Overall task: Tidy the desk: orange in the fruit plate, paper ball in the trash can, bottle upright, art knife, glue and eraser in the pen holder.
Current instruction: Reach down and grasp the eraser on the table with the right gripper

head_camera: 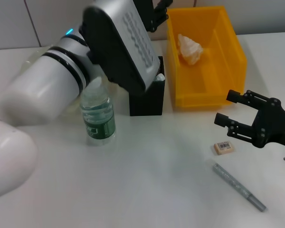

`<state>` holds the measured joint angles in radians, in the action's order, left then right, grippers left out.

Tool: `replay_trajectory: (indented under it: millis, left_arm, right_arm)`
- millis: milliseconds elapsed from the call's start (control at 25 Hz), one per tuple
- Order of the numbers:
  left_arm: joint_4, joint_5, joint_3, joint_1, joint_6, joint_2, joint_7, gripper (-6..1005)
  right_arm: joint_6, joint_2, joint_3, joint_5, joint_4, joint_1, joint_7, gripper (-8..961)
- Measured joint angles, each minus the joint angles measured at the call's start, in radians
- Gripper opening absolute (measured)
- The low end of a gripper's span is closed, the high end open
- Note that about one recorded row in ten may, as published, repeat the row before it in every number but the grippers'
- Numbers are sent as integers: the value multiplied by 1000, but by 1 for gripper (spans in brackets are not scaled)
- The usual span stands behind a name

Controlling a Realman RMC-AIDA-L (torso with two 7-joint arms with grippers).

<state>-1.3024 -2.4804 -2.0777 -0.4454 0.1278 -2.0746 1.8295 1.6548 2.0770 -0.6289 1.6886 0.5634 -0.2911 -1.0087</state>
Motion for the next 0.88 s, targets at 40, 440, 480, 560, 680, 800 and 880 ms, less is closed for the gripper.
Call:
replay_trajectory:
  millis: [40, 440, 480, 560, 680, 800, 880]
  left_arm:
    - [-6, 0, 6, -2, -18, 1, 29, 797]
    - [-15, 58, 31, -26, -119, 3, 168, 796]
    - [-18, 93, 44, -33, -149, 3, 171, 797]
    - [-22, 122, 57, -39, -175, 4, 171, 797]
    - [-29, 167, 81, -46, -215, 4, 171, 797]
    - [-48, 244, 126, -55, -280, 4, 170, 797]
    - [-48, 244, 126, -55, -280, 4, 170, 797]
  right_arm:
    - [2, 0, 0, 0, 2, 3, 1, 711]
    - [7, 0, -2, 3, 3, 16, 3, 711]
    - [7, 0, -2, 3, 3, 16, 3, 711]
    - [7, 0, -5, 4, 3, 17, 7, 710]
    - [7, 0, -8, 5, 3, 21, 14, 710]
    - [7, 0, -10, 6, 3, 24, 19, 710]
    - [7, 0, -10, 6, 3, 24, 21, 710]
